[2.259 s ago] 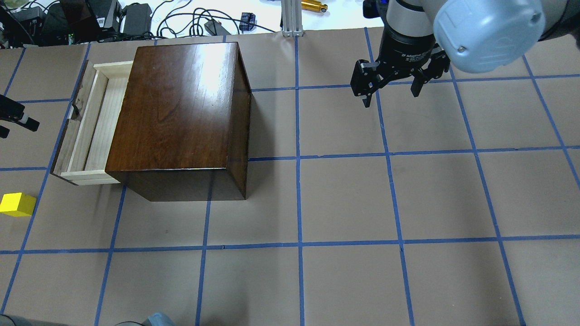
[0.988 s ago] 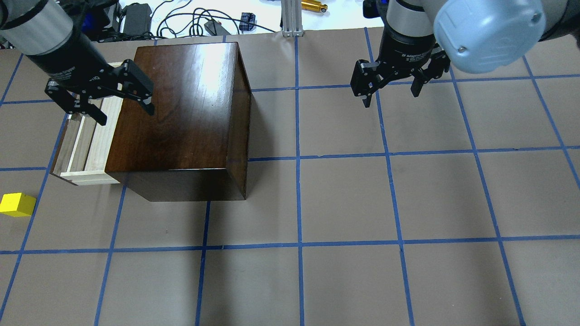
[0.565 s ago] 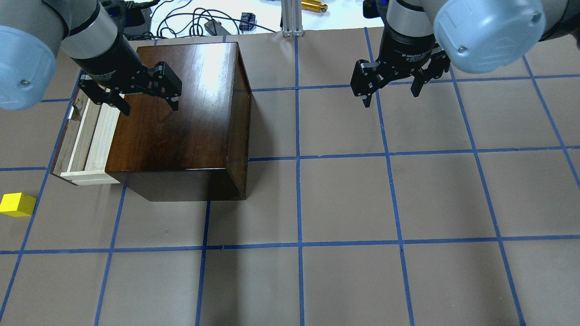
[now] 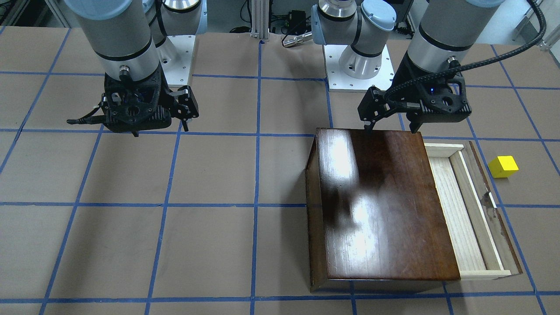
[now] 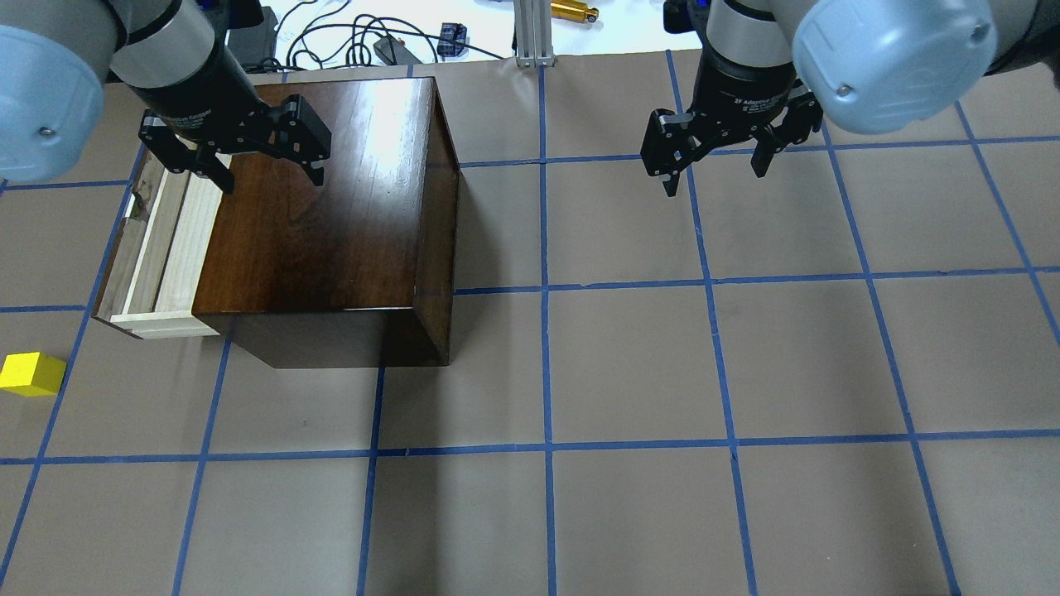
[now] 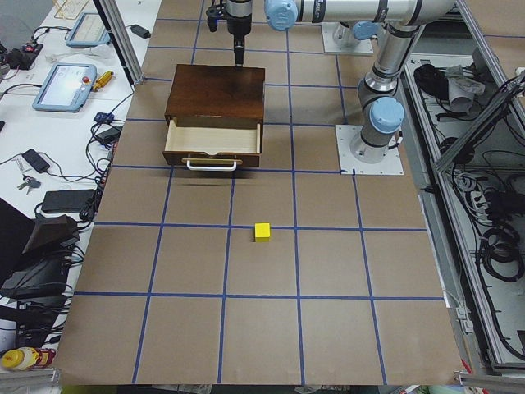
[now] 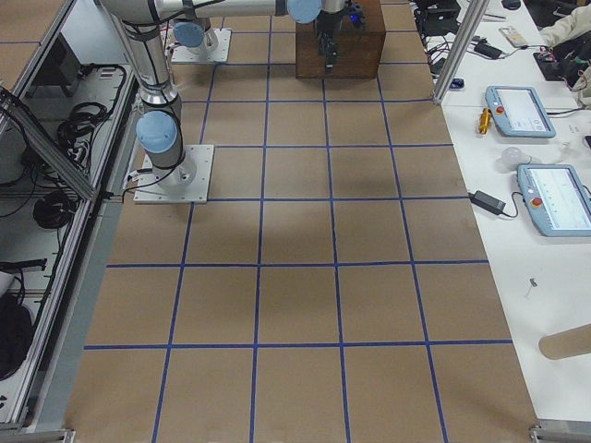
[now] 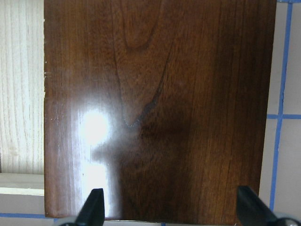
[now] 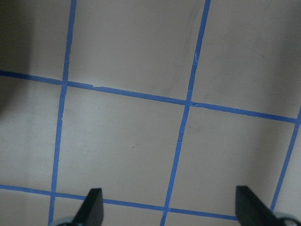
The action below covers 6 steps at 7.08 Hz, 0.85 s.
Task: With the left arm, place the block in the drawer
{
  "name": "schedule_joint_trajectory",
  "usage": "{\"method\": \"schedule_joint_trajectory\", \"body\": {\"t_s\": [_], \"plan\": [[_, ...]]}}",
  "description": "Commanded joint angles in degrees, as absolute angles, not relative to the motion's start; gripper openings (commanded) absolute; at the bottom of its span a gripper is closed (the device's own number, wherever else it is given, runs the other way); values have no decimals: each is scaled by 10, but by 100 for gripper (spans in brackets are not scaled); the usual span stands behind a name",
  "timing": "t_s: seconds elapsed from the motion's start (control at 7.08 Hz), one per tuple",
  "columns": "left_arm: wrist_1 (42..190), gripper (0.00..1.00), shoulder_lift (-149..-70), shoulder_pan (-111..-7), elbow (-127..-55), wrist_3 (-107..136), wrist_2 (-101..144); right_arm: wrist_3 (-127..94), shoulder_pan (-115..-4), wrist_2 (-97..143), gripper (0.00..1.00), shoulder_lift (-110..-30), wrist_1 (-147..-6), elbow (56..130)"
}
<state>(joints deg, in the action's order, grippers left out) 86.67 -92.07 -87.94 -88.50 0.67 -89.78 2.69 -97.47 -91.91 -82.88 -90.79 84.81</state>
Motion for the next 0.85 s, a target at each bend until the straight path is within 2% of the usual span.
{"method": "schedule_joint_trajectory", "body": {"t_s": [0.0, 0.28, 0.71], "plan": [[872, 100, -919, -875, -884, 5, -897, 27, -975, -919, 100, -829, -908, 848], [894, 100, -915, -836, -882, -21, -900, 27, -975, -918, 100, -829, -908, 848], [969, 100, -912, -632, -896, -304, -904, 26, -975, -919, 100, -829, -908, 848]]}}
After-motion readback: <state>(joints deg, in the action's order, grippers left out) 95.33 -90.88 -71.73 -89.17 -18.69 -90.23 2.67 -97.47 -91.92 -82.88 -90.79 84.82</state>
